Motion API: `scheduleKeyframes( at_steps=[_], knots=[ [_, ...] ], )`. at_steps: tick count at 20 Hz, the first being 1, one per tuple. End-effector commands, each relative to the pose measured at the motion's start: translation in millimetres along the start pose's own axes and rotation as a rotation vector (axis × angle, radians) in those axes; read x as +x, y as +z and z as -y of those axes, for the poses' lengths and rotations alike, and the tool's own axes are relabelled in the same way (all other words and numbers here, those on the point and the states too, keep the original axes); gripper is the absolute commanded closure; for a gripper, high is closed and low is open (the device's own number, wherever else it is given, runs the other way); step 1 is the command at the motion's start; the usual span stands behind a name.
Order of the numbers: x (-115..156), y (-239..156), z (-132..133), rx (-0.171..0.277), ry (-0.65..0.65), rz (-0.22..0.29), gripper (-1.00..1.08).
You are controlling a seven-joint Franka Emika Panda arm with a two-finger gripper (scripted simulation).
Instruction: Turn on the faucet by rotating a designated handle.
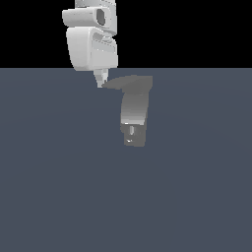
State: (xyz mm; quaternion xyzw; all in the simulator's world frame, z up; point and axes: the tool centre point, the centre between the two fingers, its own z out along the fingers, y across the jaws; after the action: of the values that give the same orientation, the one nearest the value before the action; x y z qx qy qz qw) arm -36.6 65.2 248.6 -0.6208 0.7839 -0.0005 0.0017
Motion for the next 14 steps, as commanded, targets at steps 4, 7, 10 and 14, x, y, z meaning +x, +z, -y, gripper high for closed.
scheduleKeyframes(
  at_steps=[4,7,10,14],
  knots=[
    [14.0,-0.2,-13.9,-0.002,0.004,-0.002,1.08],
    [19.9,-0.3,-21.4,-0.003,0.004,-0.002,1.08],
    [16.7,-0.1,-21.7,-0.002,-0.002,-0.001,1.08],
    [36.4,-0.2,-23.0,-0.002,-0.001,-0.001,1.08]
  ],
)
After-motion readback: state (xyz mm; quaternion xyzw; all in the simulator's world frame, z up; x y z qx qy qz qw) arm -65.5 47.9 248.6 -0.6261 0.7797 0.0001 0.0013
